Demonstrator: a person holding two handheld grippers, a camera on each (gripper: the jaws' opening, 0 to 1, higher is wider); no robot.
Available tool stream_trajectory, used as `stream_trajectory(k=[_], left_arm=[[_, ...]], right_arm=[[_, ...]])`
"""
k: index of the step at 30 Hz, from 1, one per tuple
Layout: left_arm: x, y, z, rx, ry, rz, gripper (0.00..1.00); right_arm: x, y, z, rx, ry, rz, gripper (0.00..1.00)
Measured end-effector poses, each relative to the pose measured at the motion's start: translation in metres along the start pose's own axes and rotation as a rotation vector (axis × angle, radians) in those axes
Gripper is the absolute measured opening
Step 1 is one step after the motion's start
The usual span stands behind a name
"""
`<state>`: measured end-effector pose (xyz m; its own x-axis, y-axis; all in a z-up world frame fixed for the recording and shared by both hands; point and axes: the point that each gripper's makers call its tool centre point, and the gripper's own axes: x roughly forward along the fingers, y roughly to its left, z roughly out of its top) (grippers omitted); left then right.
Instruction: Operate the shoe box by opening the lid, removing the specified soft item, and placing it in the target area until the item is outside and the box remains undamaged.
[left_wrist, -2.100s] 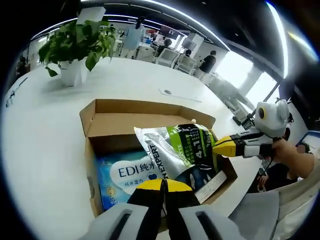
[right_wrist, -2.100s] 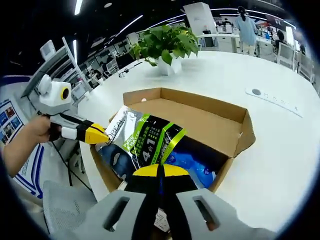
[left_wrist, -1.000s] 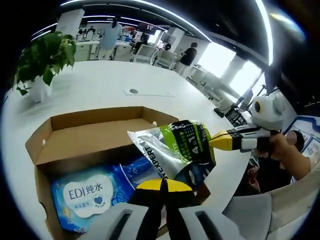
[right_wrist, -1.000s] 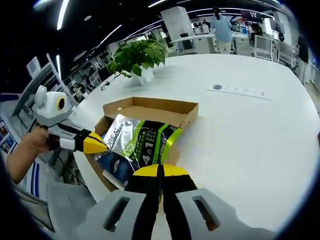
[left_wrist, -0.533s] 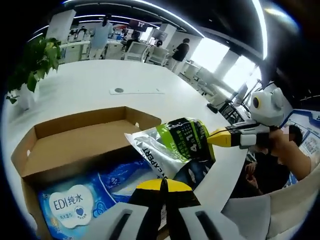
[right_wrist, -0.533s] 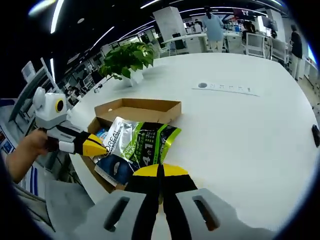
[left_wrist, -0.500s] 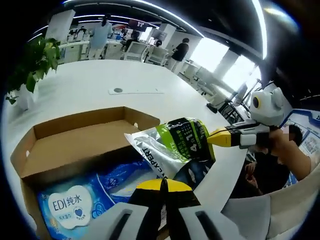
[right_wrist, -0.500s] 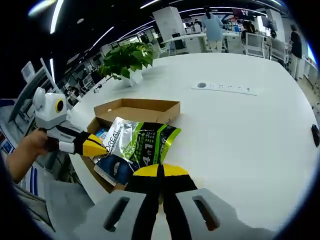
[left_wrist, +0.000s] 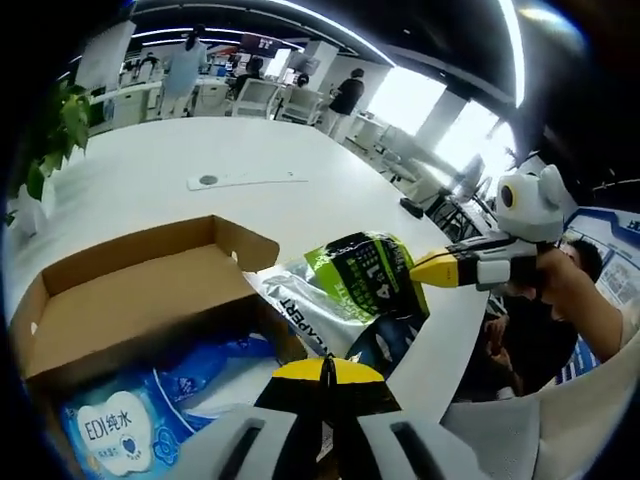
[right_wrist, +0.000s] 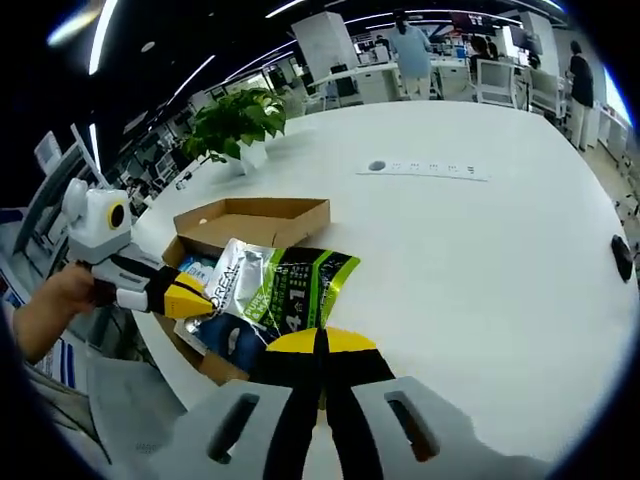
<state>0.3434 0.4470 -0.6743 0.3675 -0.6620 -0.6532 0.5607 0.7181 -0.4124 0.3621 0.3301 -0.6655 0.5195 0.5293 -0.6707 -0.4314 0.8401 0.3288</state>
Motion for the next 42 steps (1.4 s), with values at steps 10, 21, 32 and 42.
stream_trajectory(k=[10, 21, 32, 42], left_arm=[[0.023, -0.016, 0.004, 0.024, 0.029, -0.022, 0.00], [0.044, -0.016, 0.005, 0.038, 0.084, -0.015, 0.00], [0.066, -0.004, 0.003, 0.128, 0.190, 0.040, 0.00], [0.085, 0.004, -0.002, 0.302, 0.321, 0.096, 0.00]], right_arm=[[-0.006, -0.025, -0.006, 0.018, 0.020, -0.024, 0.00], [0.004, -0.048, -0.017, 0.055, 0.052, -0.036, 0.00], [0.022, -0.062, -0.024, 0.070, 0.089, -0.039, 0.00], [0.038, -0.074, -0.027, 0.074, 0.107, -0.050, 0.00]])
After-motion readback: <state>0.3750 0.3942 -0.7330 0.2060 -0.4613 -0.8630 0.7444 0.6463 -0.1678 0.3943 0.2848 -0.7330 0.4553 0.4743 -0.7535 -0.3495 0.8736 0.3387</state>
